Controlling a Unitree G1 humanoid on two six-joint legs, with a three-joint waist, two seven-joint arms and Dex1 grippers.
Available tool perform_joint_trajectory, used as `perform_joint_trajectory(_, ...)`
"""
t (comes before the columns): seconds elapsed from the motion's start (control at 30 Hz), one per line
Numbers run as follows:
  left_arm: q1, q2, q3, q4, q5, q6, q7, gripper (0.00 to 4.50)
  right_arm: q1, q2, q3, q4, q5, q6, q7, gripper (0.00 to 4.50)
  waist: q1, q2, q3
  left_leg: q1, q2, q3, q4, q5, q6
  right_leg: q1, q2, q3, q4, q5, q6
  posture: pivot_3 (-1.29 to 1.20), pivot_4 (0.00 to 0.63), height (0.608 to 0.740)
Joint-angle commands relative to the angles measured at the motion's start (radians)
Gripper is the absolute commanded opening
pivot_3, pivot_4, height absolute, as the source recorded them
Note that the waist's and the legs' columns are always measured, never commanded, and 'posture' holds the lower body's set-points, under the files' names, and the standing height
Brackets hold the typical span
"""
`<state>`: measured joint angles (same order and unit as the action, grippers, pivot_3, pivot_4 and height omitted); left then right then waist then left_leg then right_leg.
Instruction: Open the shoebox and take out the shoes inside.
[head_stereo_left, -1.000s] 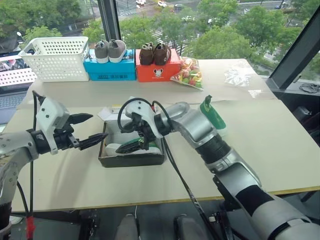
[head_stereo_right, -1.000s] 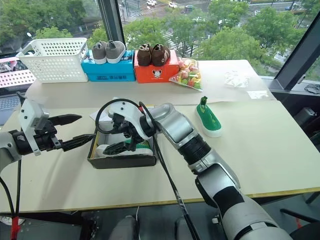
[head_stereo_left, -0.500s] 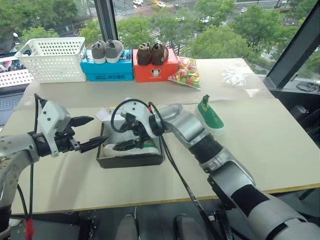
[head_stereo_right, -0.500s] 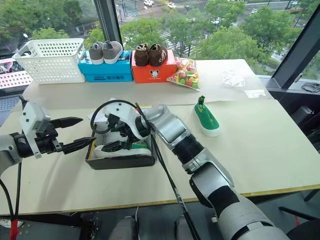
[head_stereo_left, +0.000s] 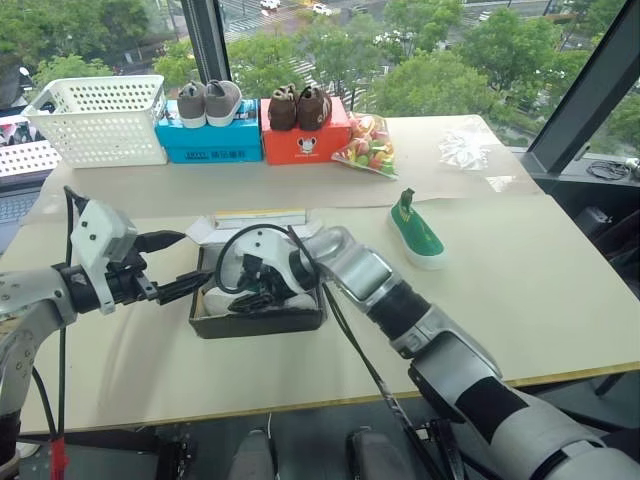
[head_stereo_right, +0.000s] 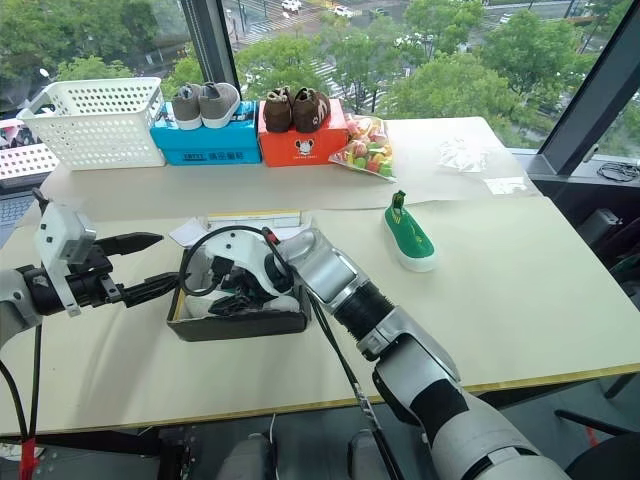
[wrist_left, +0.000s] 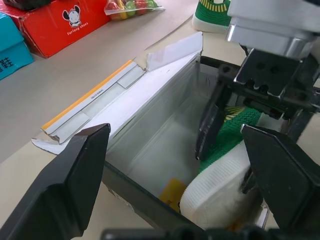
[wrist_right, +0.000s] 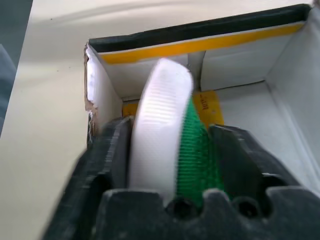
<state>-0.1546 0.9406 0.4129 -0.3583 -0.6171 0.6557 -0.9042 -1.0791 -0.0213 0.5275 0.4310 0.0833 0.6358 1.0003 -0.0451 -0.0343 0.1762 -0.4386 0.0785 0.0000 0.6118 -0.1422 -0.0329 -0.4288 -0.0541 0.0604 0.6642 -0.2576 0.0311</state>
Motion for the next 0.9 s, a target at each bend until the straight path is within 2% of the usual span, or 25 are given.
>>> perform_joint_trajectory(0.03,-0.014,0.018,0.025,-0.010,0.003,-0.025,0.000,4.50,-0.017,0.013,-0.041,0.014,0.000,-0.034,-0.010,1.38,0.000,0.000,0.000,0.000,0.000,0.000,0.000,0.000,0.000,0.000,0.000,0.000,0.000,0.000,0.000,0.00,0.150,0.740)
perform_joint_trajectory(0.07,-0.017,0.019,0.025,-0.008,0.004,-0.027,-0.001,4.50,-0.018,0.015,-0.045,0.017,0.000,-0.036,-0.011,1.00,0.000,0.000,0.000,0.000,0.000,0.000,0.000,0.000,0.000,0.000,0.000,0.000,0.000,0.000,0.000,0.00,0.150,0.740)
perform_joint_trajectory(0.13,-0.023,0.019,0.019,-0.002,0.006,-0.029,-0.001,4.50,-0.022,0.019,-0.054,0.029,-0.001,-0.043,-0.014,0.55,0.000,0.000,0.000,0.000,0.000,0.000,0.000,0.000,0.000,0.000,0.000,0.000,0.000,0.000,0.000,0.00,0.150,0.740)
perform_joint_trajectory(0.23,-0.030,0.009,0.003,-0.009,0.004,-0.026,0.004,4.50,-0.022,0.031,-0.098,0.043,0.020,-0.077,-0.019,0.49,0.000,0.000,0.000,0.000,0.000,0.000,0.000,0.000,0.000,0.000,0.000,0.000,0.000,0.000,0.000,0.00,0.150,0.740)
perform_joint_trajectory(0.4,-0.039,0.007,-0.006,-0.008,0.004,-0.026,0.004,4.50,-0.051,0.100,-0.363,0.143,0.212,0.101,-0.089,0.49,0.000,-0.001,0.000,0.000,0.000,0.000,0.000,0.000,0.000,0.000,0.000,0.000,0.000,0.000,0.000,0.00,0.150,0.740)
perform_joint_trajectory(0.47,-0.041,0.011,-0.005,-0.003,0.006,-0.028,0.000,4.50,-0.097,0.109,-0.531,0.260,0.304,0.154,-0.185,0.49,-0.001,-0.001,0.000,0.000,0.000,0.000,0.000,0.000,0.000,0.000,0.000,0.000,0.000,0.000,0.000,0.00,0.150,0.740)
perform_joint_trajectory(0.67,-0.055,0.010,-0.020,0.007,0.015,-0.035,-0.008,4.50,-0.216,0.078,-0.914,0.525,0.546,0.288,-0.407,0.49,0.001,-0.001,0.000,0.000,0.000,0.000,-0.001,0.000,0.000,0.000,0.000,0.000,-0.001,0.000,0.000,0.00,0.150,0.740)
perform_joint_trajectory(0.8,-0.072,0.006,-0.033,0.009,0.015,-0.033,-0.011,4.50,-0.268,0.040,-1.037,0.508,0.651,0.347,-0.466,0.49,0.000,-0.002,0.001,0.000,0.000,0.000,-0.002,0.000,0.000,0.000,0.000,0.000,-0.001,0.000,0.000,0.00,0.150,0.740)
perform_joint_trajectory(0.9,-0.074,0.009,-0.036,0.013,0.015,-0.032,-0.020,4.50,-0.291,-0.010,-1.043,0.409,0.672,0.375,-0.485,0.49,-0.003,-0.002,0.001,0.000,0.000,0.000,-0.002,0.000,0.000,0.000,0.000,0.000,-0.001,0.000,0.000,0.00,0.150,0.740)
